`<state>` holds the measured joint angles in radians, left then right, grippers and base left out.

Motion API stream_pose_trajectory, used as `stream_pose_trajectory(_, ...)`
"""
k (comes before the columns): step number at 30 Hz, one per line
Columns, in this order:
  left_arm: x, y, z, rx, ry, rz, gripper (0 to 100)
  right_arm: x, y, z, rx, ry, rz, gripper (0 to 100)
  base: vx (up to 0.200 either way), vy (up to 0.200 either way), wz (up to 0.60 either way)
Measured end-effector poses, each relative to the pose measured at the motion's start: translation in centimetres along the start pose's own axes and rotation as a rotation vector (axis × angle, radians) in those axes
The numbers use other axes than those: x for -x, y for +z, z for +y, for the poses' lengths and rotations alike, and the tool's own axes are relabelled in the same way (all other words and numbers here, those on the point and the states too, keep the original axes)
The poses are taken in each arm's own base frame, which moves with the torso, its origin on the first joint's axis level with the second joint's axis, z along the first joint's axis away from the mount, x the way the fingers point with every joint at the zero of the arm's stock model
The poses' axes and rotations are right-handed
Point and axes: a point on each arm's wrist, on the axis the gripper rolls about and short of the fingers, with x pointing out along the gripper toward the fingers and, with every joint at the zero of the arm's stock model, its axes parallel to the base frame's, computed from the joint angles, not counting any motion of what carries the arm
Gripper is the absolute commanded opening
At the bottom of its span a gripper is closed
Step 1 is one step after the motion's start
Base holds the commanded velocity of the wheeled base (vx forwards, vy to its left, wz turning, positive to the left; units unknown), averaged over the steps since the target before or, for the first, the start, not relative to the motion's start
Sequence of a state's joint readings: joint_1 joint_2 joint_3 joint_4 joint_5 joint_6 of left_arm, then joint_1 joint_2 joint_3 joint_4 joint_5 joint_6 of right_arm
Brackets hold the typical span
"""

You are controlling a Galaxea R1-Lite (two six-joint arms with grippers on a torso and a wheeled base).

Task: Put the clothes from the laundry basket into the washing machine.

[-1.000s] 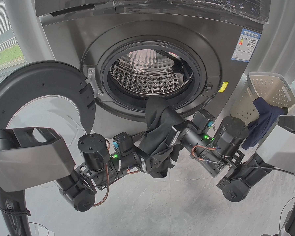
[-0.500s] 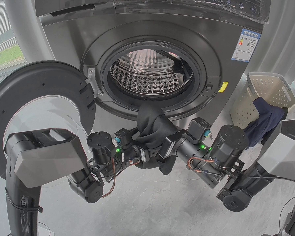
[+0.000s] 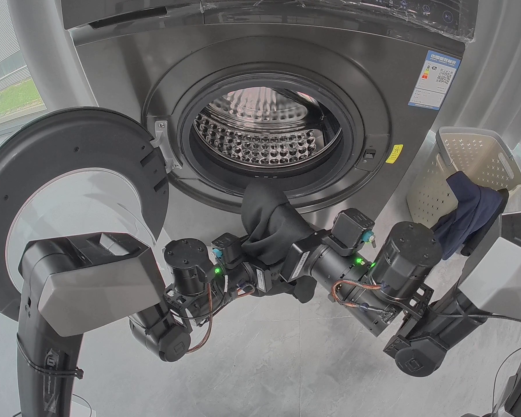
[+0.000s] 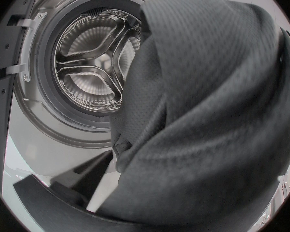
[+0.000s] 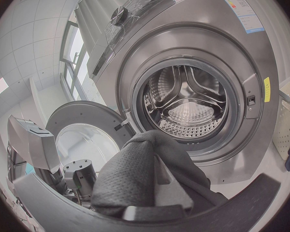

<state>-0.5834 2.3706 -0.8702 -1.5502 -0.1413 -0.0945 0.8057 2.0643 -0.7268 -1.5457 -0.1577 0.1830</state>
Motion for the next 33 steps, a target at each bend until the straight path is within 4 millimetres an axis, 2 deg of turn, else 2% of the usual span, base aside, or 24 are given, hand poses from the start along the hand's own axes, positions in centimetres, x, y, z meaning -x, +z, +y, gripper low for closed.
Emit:
stream_pose_trajectory(10, -1.0, 0.7, 0.3, 0.019, 0.019, -0.052, 0, 0.5, 0.7, -0.8, 0.002, -0.021, -0.005, 0, 0.0, 0.0, 0.0)
stream_pose_trajectory(16, -0.7, 1.9, 1.3, 0.022, 0.06, -0.081, 0, 1.0, 1.2, -3.7, 0.02, -0.102, -0.002, 0, 0.0, 0.0, 0.0)
stream_pose_trajectory(21, -0.1, 3.4, 1.5, 0.034, 0.09, -0.111, 0, 1.3, 0.4, -5.4, 0.028, -0.149, 0.032, 0, 0.0, 0.0, 0.0)
stream_pose_trajectory(27, 0.7, 4.2, 1.0, 0.037, 0.086, -0.109, 0, 1.0, -0.4, -5.5, 0.028, -0.149, 0.051, 0, 0.0, 0.0, 0.0)
stream_pose_trajectory(28, 0.8, 4.3, 0.9, 0.037, 0.084, -0.11, 0, 1.0, -0.5, -5.4, 0.028, -0.148, 0.052, 100, 0.0, 0.0, 0.0)
stream_pose_trajectory(33, 1.1, 4.8, 0.7, 0.038, 0.079, -0.117, 0, 1.2, -0.9, -5.0, 0.026, -0.135, 0.07, 100, 0.0, 0.0, 0.0)
